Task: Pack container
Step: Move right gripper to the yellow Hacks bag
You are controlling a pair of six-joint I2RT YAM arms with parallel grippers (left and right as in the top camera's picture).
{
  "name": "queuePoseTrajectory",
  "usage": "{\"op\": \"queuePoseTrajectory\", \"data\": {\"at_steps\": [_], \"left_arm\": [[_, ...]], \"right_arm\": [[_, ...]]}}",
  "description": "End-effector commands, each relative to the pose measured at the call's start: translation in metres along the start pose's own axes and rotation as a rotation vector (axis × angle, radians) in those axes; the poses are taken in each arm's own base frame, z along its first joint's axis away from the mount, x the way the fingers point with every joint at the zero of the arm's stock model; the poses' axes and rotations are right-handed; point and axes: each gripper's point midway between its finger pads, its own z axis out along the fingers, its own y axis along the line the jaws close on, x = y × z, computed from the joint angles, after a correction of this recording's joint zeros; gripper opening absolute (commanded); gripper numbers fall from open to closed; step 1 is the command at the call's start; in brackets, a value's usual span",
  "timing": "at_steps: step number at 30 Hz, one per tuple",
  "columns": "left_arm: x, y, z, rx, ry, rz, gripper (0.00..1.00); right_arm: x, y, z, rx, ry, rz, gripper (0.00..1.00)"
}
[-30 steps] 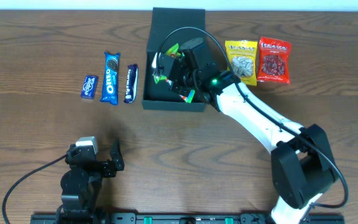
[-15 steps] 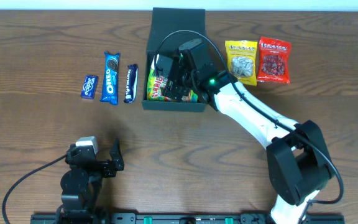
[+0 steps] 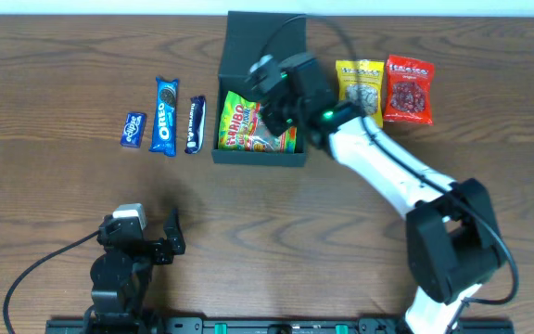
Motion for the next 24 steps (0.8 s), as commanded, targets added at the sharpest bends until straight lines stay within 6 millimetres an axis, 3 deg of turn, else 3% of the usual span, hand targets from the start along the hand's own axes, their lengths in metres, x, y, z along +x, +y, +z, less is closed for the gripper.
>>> {"op": "queuePoseTrajectory", "data": {"at_steps": [1, 3, 5, 12, 13, 15, 17, 18, 24], "left_arm": [[0.008, -0.001, 0.003, 0.010, 0.022, 0.016, 0.95], [0.009, -0.001, 0.003, 0.010, 0.022, 0.016, 0.95], [0.009, -0.001, 0.003, 0.010, 0.022, 0.016, 0.95], [0.008, -0.001, 0.003, 0.010, 0.021, 0.016, 0.95], [0.008, -0.001, 0.003, 0.010, 0.021, 0.016, 0.95], [0.008, -0.001, 0.003, 0.011, 0.021, 0.015, 0.95], [0.008, -0.001, 0.003, 0.012, 0.021, 0.015, 0.95], [0.008, -0.002, 0.003, 0.016, 0.022, 0.015, 0.95], [0.008, -0.004, 0.002, 0.027, 0.022, -0.001, 0.95]], "right_arm": [[-0.023, -0.054, -0.039, 0.077, -0.083, 0.283, 0.01], [-0.016, -0.090, -0.056, 0.109, -0.088, 0.369, 0.01], [-0.008, -0.111, -0.064, 0.123, -0.078, 0.411, 0.01], [0.017, -0.155, -0.081, 0.191, -0.044, 0.498, 0.03], [0.018, -0.157, -0.082, 0.195, -0.046, 0.502, 0.08], [0.018, -0.157, -0.082, 0.195, -0.046, 0.502, 0.40], [0.017, -0.157, -0.082, 0.194, -0.047, 0.501, 0.94], [0.017, -0.157, -0.082, 0.195, -0.049, 0.500, 0.99], [0.017, -0.154, -0.080, 0.189, -0.045, 0.496, 0.99]]}}
